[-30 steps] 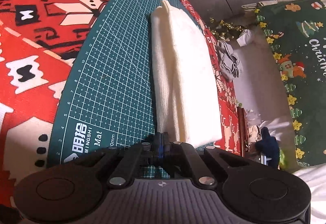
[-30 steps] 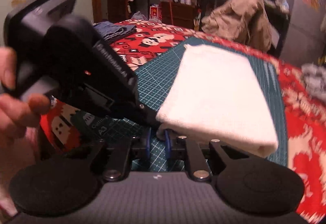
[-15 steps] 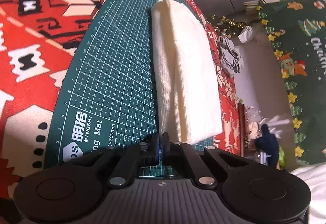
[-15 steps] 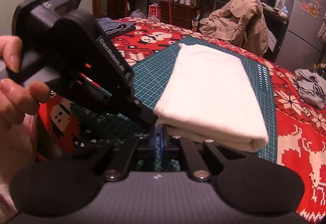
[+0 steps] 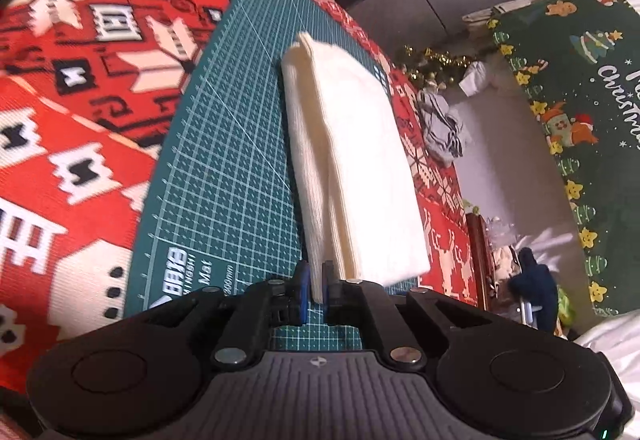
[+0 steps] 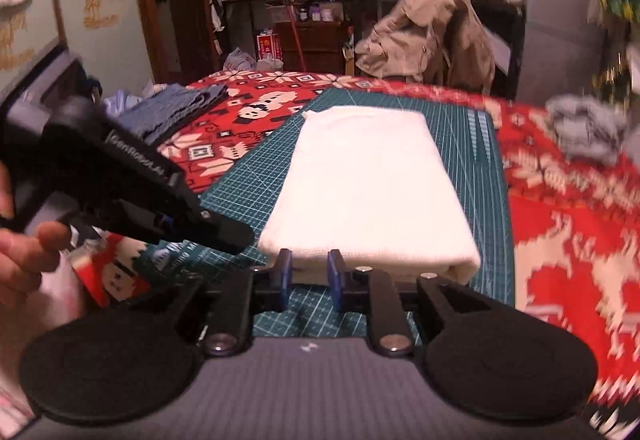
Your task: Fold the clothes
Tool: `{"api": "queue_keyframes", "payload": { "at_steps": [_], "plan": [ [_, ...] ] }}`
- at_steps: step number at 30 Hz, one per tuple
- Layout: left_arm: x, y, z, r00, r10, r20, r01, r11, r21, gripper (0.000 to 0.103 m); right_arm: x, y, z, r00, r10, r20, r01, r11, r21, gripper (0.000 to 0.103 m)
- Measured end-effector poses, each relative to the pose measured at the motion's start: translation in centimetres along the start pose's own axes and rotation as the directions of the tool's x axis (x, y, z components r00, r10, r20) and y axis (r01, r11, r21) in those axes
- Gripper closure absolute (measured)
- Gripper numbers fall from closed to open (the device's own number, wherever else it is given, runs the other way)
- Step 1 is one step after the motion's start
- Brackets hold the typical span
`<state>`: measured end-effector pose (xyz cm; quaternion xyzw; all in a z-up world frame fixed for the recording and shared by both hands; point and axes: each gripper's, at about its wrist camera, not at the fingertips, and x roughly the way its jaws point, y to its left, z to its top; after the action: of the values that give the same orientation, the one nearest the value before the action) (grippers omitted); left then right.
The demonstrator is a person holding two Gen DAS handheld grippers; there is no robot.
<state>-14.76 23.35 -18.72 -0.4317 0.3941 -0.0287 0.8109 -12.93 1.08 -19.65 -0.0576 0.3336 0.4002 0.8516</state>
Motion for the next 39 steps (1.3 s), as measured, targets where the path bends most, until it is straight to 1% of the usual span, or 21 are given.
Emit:
{"api": "queue_keyframes", "payload": {
  "at_steps": [2, 3, 4, 5, 6, 7, 8, 11, 12, 14, 15, 16, 17, 18, 20, 24, 27, 30, 33, 35, 39],
  "plan": [
    [-0.2, -0.1, 0.4, 1.0, 0.001, 0.007, -0.001, 1.0, 0.007, 0.098, -0.3, -1.8, 0.0, 0.999, 0.046, 0.0, -0.045, 0.989, 0.141, 0.071],
    [-0.2, -0.1, 0.6, 1.0, -0.007, 0.0, 0.007, 1.0, -0.004, 0.095, -0.4, -2.9, -0.1, 0.997, 0.073, 0.007, -0.072, 0.972, 0.224, 0.07],
    [-0.1, 0.1, 0.7, 1.0, -0.024, -0.009, 0.024, 0.999, -0.026, 0.093, -0.4, -4.1, -0.4, 0.996, 0.091, 0.018, -0.092, 0.946, 0.311, 0.068],
    [0.0, 0.4, 0.8, 0.999, -0.051, -0.018, 0.049, 0.997, -0.06, 0.09, -0.5, -5.3, -0.8, 0.994, 0.105, 0.031, -0.109, 0.91, 0.401, 0.068],
    [0.2, 0.6, 0.8, 0.997, -0.074, -0.024, 0.071, 0.993, -0.09, 0.088, -0.5, -6.4, -1.4, 0.991, 0.124, 0.047, -0.131, 0.864, 0.487, 0.066],
    [0.3, 0.8, 0.8, 0.995, -0.092, -0.028, 0.089, 0.99, -0.112, 0.086, -0.3, -7.4, -2.0, 0.987, 0.148, 0.071, -0.162, 0.809, 0.566, 0.066],
    [0.4, 0.9, 0.7, 0.994, -0.109, -0.03, 0.104, 0.986, -0.13, 0.081, -0.1, -8.4, -2.6, 0.981, 0.169, 0.098, -0.193, 0.746, 0.638, 0.066],
    [0.8, 1.1, 0.6, 0.989, -0.145, -0.036, 0.137, 0.976, -0.171, 0.076, 0.8, -10.2, -4.7, 0.955, 0.226, 0.19, -0.286, 0.551, 0.784, 0.066],
    [0.9, 1.2, 0.6, 0.988, -0.152, -0.037, 0.143, 0.973, -0.18, 0.074, 1.1, -10.5, -5.3, 0.949, 0.236, 0.21, -0.304, 0.495, 0.814, 0.066],
    [1.1, 1.2, 0.5, 0.985, -0.167, -0.039, 0.156, 0.968, -0.199, 0.074, 2.2, -10.9, -6.3, 0.935, 0.262, 0.239, -0.33, 0.399, 0.855, 0.068],
    [1.3, 1.3, 0.4, 0.985, -0.168, -0.039, 0.156, 0.966, -0.205, 0.074, 2.6, -11.0, -6.8, 0.927, 0.275, 0.255, -0.345, 0.36, 0.867, 0.068],
    [1.3, 1.3, 0.3, 0.986, -0.163, -0.038, 0.152, 0.966, -0.207, 0.074, 2.9, -11.1, -7.1, 0.92, 0.287, 0.268, -0.357, 0.328, 0.874, 0.069],
    [1.5, 1.4, 0.2, 0.986, -0.162, -0.038, 0.15, 0.965, -0.216, 0.076, 3.3, -11.1, -7.2, 0.913, 0.299, 0.277, -0.367, 0.308, 0.878, 0.071],
    [1.6, 1.5, 0.2, 0.985, -0.171, -0.035, 0.158, 0.96, -0.23, 0.085, 3.6, -11.0, -7.3, 0.908, 0.31, 0.28, -0.373, 0.298, 0.879, 0.073],
    [1.8, 1.8, 0.0, 0.983, -0.183, -0.028, 0.17, 0.953, -0.251, 0.094, 4.1, -10.9, -7.3, 0.903, 0.324, 0.283, -0.379, 0.285, 0.881, 0.073],
    [1.9, 2.1, -0.2, 0.985, -0.172, -0.023, 0.159, 0.949, -0.271, 0.097, 5.3, -10.4, -7.6, 0.895, 0.342, 0.286, -0.377, 0.238, 0.895, 0.073],
    [1.6, 1.9, -0.2, 0.985, -0.17, -0.018, 0.159, 0.95, -0.269, 0.097, 6.3, -9.8, -7.6, 0.894, 0.348, 0.283, -0.373, 0.226, 0.9, 0.075],
    [1.4, 2.0, -0.1, 0.984, -0.179, -0.017, 0.167, 0.947, -0.274, 0.097, 7.0, -9.2, -7.3, 0.894, 0.348, 0.283, -0.375, 0.231, 0.898, 0.076],
    [1.4, 2.1, 0.0, 0.983, -0.183, -0.018, 0.17, 0.945, -0.281, 0.097, 7.6, -8.8, -6.9, 0.898, 0.342, 0.276, -0.368, 0.241, 0.898, 0.08],
    [1.4, 2.1, 0.0, 0.981, -0.192, -0.019, 0.178, 0.94, -0.29, 0.097, 7.8, -8.5, -6.8, 0.9, 0.343, 0.268, -0.361, 0.243, 0.901, 0.08],
    [1.4, 2.1, -0.1, 0.98, -0.2, -0.022, 0.184, 0.937, -0.297, 0.097, 7.8, -8.5, -6.4, 0.906, 0.324, 0.271, -0.361, 0.261, 0.895, 0.08]
  ]
}}
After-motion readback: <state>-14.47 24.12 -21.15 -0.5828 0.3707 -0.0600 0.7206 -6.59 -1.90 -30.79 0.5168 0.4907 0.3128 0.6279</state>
